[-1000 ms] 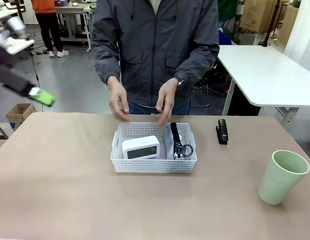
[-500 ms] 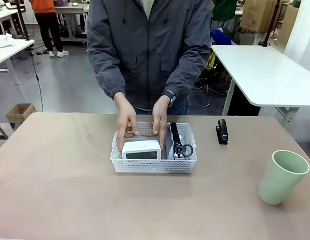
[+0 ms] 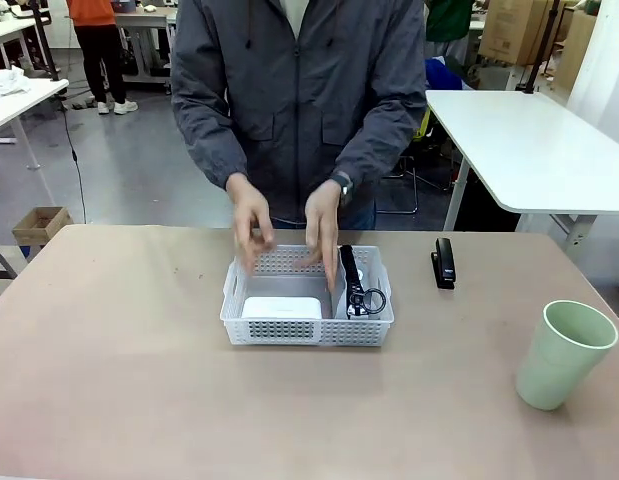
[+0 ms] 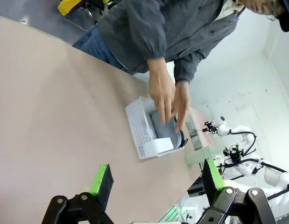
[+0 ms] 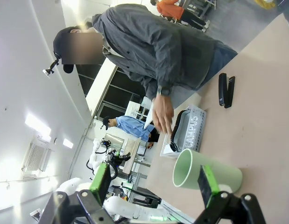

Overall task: Efficiently arrange items inside the basket to fit them all.
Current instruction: Pick up the Digital clock and place it inside the Organizing basket, then pick up the Stapler and place it inside the Organizing basket.

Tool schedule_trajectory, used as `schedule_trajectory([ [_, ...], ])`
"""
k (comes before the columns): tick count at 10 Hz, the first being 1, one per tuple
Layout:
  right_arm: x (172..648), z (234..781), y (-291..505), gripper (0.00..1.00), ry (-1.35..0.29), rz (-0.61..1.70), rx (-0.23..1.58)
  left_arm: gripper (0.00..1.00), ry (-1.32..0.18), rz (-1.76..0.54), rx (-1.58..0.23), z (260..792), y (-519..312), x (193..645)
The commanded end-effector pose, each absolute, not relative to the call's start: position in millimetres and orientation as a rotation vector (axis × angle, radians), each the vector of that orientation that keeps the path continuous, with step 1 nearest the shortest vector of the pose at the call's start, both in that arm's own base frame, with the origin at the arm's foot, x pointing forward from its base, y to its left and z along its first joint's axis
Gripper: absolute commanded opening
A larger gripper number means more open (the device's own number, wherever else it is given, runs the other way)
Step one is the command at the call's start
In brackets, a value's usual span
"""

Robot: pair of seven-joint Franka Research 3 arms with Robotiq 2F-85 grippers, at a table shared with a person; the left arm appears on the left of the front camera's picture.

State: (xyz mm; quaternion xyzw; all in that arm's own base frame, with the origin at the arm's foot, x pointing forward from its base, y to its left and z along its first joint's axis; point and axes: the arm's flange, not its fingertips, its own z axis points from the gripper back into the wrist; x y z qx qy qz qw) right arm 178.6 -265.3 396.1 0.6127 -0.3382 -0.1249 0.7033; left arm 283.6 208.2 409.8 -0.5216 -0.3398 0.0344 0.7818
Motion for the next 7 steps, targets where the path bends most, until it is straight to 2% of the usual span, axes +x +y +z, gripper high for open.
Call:
schedule_trajectory([
  [1, 181.0, 398.4, -265.8, 1.00, -0.786, -0.259, 1.362, 1.00, -0.726, 0.051, -1.122, 412.1, 209.3, 278.9],
  [7, 181.0, 398.4, -265.8, 1.00, -0.786, -0.259, 1.362, 1.00, -0.726, 0.051, -1.122, 412.1, 209.3, 278.9],
])
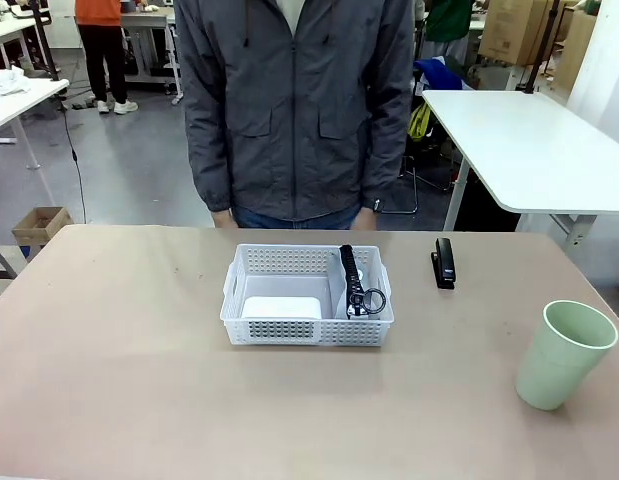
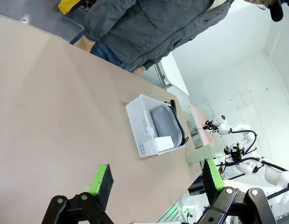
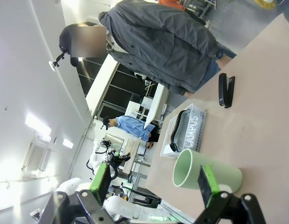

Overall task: Efficiently arrange items inside the basket to fit them all.
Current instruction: Pick up the Stapler and place it inside the Organizing basket.

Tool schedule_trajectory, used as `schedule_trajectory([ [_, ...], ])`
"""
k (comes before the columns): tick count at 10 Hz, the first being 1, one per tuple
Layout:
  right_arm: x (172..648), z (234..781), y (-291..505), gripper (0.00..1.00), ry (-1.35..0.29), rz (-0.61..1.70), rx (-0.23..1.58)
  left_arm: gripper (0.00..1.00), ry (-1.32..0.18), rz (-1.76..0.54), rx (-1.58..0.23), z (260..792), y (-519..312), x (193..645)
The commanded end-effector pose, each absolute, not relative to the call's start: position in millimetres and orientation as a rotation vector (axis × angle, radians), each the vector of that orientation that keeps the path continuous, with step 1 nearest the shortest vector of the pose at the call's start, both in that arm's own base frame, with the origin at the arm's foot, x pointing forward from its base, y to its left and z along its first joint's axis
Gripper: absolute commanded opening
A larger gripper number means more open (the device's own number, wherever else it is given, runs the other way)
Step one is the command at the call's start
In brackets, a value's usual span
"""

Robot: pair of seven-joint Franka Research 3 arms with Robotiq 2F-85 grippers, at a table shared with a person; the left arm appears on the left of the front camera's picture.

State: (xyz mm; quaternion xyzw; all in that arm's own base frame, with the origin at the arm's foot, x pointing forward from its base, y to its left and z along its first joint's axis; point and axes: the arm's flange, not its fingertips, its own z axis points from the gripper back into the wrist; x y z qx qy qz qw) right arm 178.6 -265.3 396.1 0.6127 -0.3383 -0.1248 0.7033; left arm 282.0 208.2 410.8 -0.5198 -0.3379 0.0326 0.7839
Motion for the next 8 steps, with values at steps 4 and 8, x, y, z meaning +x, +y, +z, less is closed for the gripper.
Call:
schedule_trajectory([
  [4, 181.0, 398.4, -265.8, 1.00, -0.786, -0.259, 1.362, 1.00, -0.726, 0.051, -1.122, 412.1, 209.3, 278.9],
  [8, 207.5, 433.4, -244.5, 1.00, -0.662, -0.295, 1.242, 1.00, -0.726, 0.051, -1.122, 412.1, 209.3, 278.9],
])
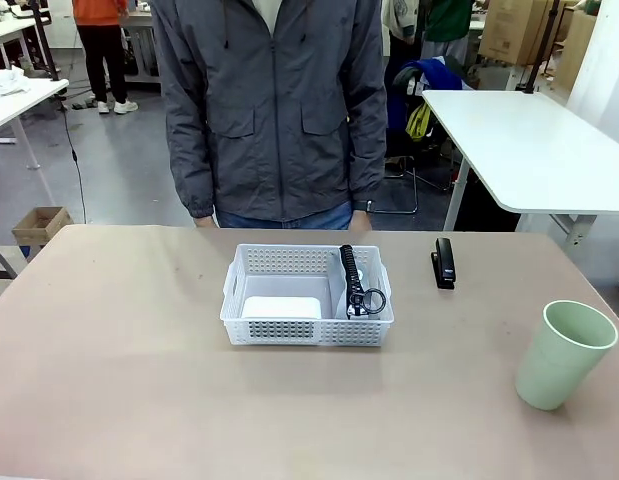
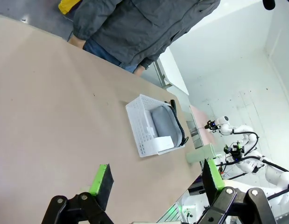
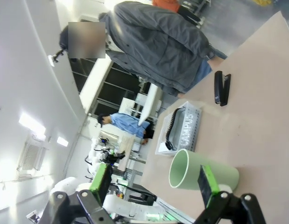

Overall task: Efficiently arrange items inside the basket to fit them all.
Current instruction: Pick up the Stapler and place it inside the Organizing basket.

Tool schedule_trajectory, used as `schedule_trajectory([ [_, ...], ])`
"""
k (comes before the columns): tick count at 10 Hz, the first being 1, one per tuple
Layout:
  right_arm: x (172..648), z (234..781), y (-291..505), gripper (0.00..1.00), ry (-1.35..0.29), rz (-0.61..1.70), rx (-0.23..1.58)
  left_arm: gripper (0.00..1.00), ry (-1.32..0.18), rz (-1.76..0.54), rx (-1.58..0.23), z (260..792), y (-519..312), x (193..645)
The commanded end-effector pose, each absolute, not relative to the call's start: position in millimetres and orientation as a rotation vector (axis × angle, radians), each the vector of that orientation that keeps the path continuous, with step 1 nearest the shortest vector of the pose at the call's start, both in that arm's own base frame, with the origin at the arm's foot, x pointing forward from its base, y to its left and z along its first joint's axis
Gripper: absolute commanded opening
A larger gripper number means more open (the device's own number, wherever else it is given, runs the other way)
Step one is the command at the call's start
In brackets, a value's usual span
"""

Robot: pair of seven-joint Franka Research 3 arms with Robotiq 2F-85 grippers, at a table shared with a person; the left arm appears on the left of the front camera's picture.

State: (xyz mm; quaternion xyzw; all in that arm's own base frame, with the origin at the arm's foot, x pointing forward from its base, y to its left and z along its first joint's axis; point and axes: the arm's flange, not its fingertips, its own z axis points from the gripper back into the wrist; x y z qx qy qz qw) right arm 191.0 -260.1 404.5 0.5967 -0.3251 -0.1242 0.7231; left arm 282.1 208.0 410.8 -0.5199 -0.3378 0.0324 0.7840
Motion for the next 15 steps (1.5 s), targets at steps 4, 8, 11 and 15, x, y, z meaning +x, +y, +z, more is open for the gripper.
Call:
schedule_trajectory([
  [4, 309.4, 516.4, -148.7, 1.00, -0.505, -0.202, 0.831, 1.00, -0.726, 0.051, -1.122, 412.1, 209.3, 278.9],
  [8, 393.0, 530.8, -20.5, 1.00, -0.399, -0.105, 0.362, 1.00, -0.726, 0.051, -1.122, 412.1, 209.3, 278.9],
  [11, 445.0, 499.6, 47.7, 1.00, -0.375, -0.101, 0.098, 1.00, -0.726, 0.051, -1.122, 412.1, 209.3, 278.9],
  [15, 467.4, 465.3, 84.8, 1.00, -0.408, -0.036, 0.072, 1.00, -0.726, 0.051, -1.122, 412.1, 209.3, 278.9],
])
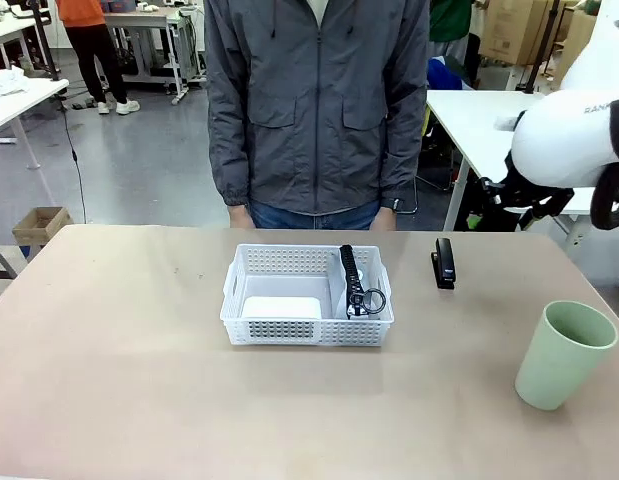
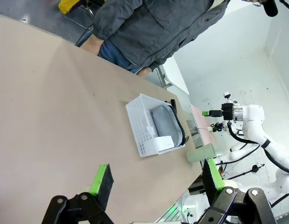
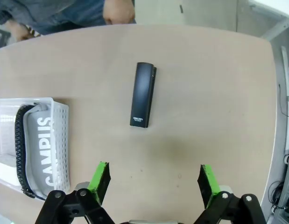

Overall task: Efficiently arrange items inside the basket to fit them all.
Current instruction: Pick up the Stapler and place it inside the Organizing basket.

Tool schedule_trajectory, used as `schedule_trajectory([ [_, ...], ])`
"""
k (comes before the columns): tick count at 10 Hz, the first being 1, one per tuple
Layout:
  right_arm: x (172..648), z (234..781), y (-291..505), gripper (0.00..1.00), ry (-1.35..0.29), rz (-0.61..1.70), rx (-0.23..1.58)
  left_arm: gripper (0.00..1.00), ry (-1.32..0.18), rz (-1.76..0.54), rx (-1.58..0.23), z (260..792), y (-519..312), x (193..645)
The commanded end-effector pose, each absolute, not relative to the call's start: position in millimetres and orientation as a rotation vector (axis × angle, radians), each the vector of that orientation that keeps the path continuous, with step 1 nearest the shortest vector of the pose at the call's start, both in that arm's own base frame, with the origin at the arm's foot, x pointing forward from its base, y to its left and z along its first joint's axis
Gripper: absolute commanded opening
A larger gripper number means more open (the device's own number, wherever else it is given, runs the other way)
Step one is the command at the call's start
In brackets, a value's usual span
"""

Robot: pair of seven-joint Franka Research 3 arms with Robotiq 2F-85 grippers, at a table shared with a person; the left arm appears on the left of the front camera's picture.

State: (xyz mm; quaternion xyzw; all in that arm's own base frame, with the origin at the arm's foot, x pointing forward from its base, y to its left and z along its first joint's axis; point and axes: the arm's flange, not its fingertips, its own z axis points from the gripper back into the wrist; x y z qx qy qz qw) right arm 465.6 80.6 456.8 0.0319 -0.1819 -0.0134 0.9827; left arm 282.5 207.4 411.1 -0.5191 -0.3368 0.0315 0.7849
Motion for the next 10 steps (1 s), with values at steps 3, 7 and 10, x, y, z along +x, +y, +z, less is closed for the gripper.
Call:
schedule_trajectory([
  [3, 465.6, 456.8, 80.6, 1.00, -0.366, -0.027, 0.064, 1.00, -0.726, 0.051, -1.122, 412.1, 209.3, 278.9],
  [7, 478.5, 455.9, 89.5, 1.00, -0.344, -0.015, 0.055, 1.00, -0.726, 0.051, -1.122, 412.1, 209.3, 278.9],
  [10, 524.8, 410.7, 110.8, 1.00, -0.327, -0.123, 0.095, 1.00, -0.726, 0.051, -1.122, 412.1, 209.3, 278.9],
])
